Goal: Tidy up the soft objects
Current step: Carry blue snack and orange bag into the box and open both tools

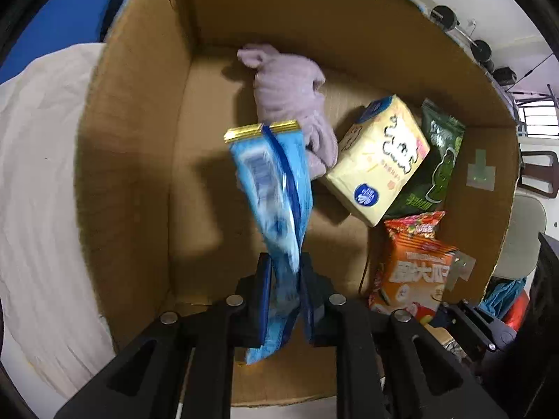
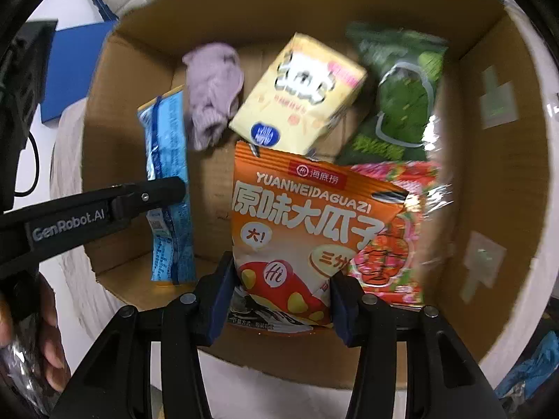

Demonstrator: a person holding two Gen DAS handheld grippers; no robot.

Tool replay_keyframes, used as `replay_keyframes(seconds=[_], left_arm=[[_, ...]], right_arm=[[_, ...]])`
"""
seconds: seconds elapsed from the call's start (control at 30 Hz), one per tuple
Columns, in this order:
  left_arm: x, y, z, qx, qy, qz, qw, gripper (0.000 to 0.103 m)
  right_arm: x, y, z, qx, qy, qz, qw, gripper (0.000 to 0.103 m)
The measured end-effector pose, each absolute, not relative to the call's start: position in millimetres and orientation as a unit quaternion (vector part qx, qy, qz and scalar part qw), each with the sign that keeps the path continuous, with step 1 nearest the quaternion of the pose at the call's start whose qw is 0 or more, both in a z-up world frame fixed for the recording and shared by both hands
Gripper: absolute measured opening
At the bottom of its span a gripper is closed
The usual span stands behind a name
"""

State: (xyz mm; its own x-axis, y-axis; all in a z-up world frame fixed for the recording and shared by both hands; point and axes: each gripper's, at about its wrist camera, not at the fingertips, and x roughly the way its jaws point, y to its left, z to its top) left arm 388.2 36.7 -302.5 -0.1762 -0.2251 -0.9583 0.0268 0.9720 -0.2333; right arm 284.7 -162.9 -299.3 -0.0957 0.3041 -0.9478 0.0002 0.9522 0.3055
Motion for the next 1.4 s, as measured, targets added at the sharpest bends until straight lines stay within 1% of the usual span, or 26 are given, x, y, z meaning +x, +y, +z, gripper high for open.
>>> replay_keyframes(seconds=[0.2,0.27,0.37,0.43,0.53,0.57,0.63,0.7,0.73,0.8,0.83,0.87,0.9,0.93,1.07,1.1,1.13,1.4], left_arm=[[381,36,-312,-0.052,0.771,-0.095,0.628,0.015],[377,36,-310,-0.048,0.769,-0.094,0.631,0.017],[372,37,-307,-0.041,0.766,-0.090,0.636,0.020],[364,37,-303,-0.034,0.759,-0.089,0.644,0.020],[358,39,-295,-0.017,0.744,-0.081,0.664,0.035],[354,39,-290,-0.012,0.734,-0.080,0.674,0.038],[348,38,-283,-0.007,0.724,-0.078,0.686,0.041],[344,38,-275,-0.008,0.714,-0.079,0.696,0.041],[345,36,-273,-0.009,0.710,-0.079,0.699,0.043],[341,35,-266,-0.018,0.703,-0.084,0.706,0.055],[340,33,-265,-0.021,0.700,-0.086,0.709,0.068],[338,33,-263,-0.024,0.697,-0.087,0.711,0.083],[338,34,-259,-0.024,0.693,-0.088,0.715,0.089],[337,33,-257,-0.020,0.689,-0.086,0.719,0.094],[332,28,-251,-0.004,0.678,-0.085,0.730,0.097],[336,28,-249,-0.001,0.675,-0.082,0.733,0.097],[335,28,-247,0.001,0.672,-0.081,0.736,0.097],[319,31,-223,0.014,0.642,-0.070,0.763,0.097]], right_arm=[[287,-153,-319,0.094,0.743,0.106,0.654,0.053],[288,-150,-324,0.087,0.743,0.102,0.656,0.053],[284,-149,-326,0.095,0.742,0.104,0.656,0.059],[281,-153,-325,0.093,0.739,0.098,0.660,0.060],[275,-155,-320,0.083,0.736,0.090,0.666,0.066],[272,-157,-318,0.077,0.733,0.087,0.670,0.069],[267,-158,-312,0.073,0.727,0.081,0.677,0.070],[261,-163,-307,0.074,0.724,0.072,0.682,0.070],[258,-166,-305,0.075,0.721,0.068,0.686,0.070],[256,-174,-303,0.077,0.715,0.061,0.692,0.070],[254,-177,-302,0.075,0.713,0.057,0.695,0.070],[252,-179,-300,0.074,0.711,0.054,0.697,0.076],[250,-182,-299,0.073,0.709,0.051,0.699,0.085],[248,-186,-298,0.073,0.706,0.047,0.702,0.088],[240,-196,-291,0.064,0.692,0.032,0.718,0.091],[239,-198,-290,0.064,0.690,0.028,0.721,0.100],[244,-200,-288,0.063,0.687,0.022,0.723,0.103],[237,-219,-265,0.060,0.665,-0.001,0.745,0.103]])
